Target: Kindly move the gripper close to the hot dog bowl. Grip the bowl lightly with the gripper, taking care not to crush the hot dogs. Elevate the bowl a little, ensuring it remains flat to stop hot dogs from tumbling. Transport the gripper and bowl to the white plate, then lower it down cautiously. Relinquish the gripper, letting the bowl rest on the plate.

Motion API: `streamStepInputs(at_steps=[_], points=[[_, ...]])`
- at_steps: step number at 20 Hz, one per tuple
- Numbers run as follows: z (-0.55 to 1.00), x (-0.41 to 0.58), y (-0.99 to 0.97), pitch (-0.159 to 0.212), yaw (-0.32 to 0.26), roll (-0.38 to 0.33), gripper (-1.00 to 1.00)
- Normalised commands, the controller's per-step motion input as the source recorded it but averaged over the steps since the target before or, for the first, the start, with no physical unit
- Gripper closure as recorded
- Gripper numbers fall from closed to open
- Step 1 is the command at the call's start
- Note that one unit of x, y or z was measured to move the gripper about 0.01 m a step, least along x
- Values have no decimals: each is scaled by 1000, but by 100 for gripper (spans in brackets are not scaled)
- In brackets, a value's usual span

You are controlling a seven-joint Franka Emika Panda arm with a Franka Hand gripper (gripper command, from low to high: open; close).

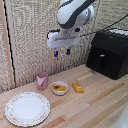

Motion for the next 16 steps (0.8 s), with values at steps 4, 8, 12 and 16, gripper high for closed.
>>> streamStepInputs(at_steps=[4, 8, 12, 16], points=[[-189, -204, -633, 31, -21, 107, -100], [-150, -192, -605, 9, -5, 95, -100], [-236, -214, -466, 0, 0, 59, -100], [-325, -59, 13, 27, 3, -10, -100]])
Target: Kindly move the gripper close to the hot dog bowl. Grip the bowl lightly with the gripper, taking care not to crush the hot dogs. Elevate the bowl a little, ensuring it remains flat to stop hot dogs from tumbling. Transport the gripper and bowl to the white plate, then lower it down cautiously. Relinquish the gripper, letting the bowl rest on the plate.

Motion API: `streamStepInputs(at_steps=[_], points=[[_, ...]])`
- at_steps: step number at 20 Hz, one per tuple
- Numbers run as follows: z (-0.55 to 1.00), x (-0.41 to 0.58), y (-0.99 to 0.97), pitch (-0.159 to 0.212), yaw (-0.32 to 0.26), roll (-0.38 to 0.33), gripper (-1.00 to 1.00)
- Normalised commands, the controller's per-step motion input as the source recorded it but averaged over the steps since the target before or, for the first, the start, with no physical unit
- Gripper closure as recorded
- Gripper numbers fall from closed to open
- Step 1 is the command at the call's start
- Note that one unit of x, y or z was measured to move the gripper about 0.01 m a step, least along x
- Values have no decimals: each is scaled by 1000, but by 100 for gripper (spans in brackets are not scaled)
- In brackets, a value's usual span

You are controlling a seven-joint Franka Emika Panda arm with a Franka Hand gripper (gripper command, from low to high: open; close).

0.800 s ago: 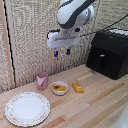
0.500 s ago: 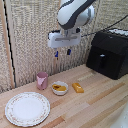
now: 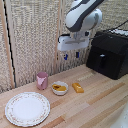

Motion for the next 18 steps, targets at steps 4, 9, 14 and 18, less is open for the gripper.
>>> streamStepInputs(at_steps=[4, 9, 14, 18], points=[[-398, 42, 210, 40, 9, -45, -100], [-440, 137, 151, 29, 11, -32, -100], [-455, 146, 59, 28, 29, -22, -100], [-409, 148, 31, 15, 42, -34, -100]])
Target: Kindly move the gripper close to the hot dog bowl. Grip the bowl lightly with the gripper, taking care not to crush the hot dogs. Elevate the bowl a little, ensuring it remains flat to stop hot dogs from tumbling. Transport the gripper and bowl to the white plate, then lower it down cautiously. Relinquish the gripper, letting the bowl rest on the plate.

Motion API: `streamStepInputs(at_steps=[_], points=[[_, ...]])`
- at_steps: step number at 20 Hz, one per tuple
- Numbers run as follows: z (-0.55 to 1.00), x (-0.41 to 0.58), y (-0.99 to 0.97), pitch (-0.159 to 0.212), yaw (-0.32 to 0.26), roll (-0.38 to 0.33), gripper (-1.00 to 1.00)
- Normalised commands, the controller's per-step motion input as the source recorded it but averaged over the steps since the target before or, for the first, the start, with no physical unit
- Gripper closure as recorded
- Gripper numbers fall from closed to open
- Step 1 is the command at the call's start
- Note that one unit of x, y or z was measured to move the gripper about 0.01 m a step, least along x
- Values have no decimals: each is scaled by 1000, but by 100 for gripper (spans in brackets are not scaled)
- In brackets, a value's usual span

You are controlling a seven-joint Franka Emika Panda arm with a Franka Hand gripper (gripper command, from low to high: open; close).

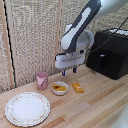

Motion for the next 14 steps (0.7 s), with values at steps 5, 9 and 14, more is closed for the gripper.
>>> streamStepInputs(at_steps=[5, 9, 14], points=[[-334, 137, 131, 37, 32, -72, -100], [-279, 255, 184, 17, 49, -110, -100], [-194, 212, 222, 13, 57, -114, -100]])
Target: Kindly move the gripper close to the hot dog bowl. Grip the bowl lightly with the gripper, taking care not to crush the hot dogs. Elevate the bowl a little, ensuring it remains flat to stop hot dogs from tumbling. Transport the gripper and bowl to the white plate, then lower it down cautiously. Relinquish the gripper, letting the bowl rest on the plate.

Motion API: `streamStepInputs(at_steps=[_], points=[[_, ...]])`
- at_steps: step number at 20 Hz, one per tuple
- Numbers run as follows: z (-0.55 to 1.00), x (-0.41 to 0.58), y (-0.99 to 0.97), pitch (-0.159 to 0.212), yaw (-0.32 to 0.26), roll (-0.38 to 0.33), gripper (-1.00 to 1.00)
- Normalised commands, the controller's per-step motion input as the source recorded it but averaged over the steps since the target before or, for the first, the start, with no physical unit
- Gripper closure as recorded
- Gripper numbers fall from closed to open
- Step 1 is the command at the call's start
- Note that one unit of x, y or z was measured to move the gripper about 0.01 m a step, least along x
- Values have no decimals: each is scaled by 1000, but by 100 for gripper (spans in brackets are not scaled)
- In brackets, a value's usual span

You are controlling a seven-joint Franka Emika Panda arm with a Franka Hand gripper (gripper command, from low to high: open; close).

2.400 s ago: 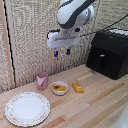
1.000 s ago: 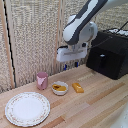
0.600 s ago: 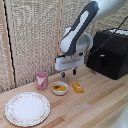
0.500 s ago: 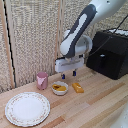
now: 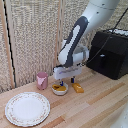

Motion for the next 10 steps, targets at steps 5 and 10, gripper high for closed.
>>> streamStepInputs(at_steps=[5, 10], points=[[-122, 106, 218, 2, 40, -93, 100], [-81, 27, 106, 1, 27, -36, 100]])
